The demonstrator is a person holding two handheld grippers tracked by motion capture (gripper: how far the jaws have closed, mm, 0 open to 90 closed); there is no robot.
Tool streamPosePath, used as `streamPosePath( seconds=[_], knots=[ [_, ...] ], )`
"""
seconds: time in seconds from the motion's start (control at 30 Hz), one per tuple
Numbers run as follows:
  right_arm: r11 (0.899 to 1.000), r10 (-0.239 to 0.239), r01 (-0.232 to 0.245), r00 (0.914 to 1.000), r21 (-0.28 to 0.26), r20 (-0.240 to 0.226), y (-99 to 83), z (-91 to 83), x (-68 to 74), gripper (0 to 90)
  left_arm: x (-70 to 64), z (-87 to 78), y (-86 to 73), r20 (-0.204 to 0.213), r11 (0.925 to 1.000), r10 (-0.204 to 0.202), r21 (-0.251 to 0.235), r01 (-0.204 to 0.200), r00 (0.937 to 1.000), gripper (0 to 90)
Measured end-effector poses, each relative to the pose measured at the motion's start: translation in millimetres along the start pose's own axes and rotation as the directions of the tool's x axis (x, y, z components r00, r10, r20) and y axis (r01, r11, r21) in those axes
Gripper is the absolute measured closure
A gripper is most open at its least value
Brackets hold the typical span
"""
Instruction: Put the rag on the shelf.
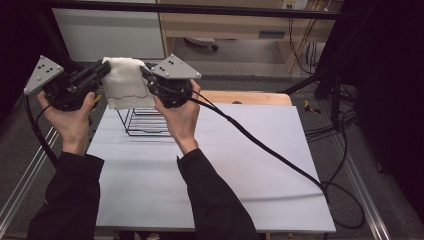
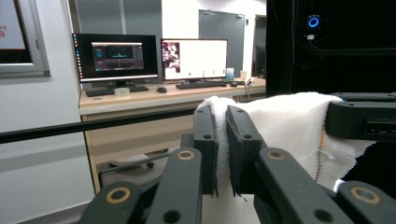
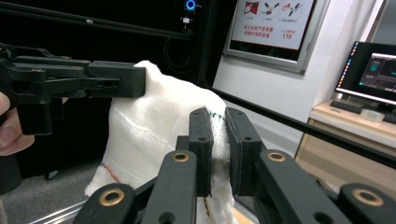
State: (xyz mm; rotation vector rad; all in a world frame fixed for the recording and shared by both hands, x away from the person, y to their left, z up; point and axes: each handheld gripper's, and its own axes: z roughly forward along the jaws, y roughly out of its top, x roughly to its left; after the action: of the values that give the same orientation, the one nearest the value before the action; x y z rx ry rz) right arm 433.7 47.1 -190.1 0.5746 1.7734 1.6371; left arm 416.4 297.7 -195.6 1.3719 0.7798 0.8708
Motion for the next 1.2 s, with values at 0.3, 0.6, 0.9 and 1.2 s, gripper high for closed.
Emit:
streamPosePath(
  seconds=[0.3, 0.6, 0.9, 1.2],
  knots=[
    [1.0, -0.013, 0.013, 0.9999, -0.018, 0.011, 13.4, 6.5, -3.9, 81.8, 3.9, 3.8, 14.1, -0.01, 0.9998, 0.01, -0.018, -0.011, 0.9999, 83.1],
    [0.999, -0.023, 0.024, 0.9993, -0.029, 0.028, 24.7, 15.9, -8.9, 81.8, 10.1, 11.7, 23.4, -0.022, 0.9994, 0.003, -0.034, -0.003, 0.9997, 83.1],
    [0.999, -0.027, 0.028, 0.999, -0.026, 0.035, 27.0, 28.5, -15.0, 81.9, 21.0, 26.3, 27.4, -0.033, 0.9997, 0.01, -0.023, -0.011, 0.9994, 83.1],
    [1.0, 0.0, 0.001, 0.9992, -0.025, 0.04, 26.8, 37.1, -26.4, 81.9, 27.0, 41.9, 29.6, -0.023, 0.9997, 0.015, -0.021, -0.015, 0.9996, 83.1]
  ],
)
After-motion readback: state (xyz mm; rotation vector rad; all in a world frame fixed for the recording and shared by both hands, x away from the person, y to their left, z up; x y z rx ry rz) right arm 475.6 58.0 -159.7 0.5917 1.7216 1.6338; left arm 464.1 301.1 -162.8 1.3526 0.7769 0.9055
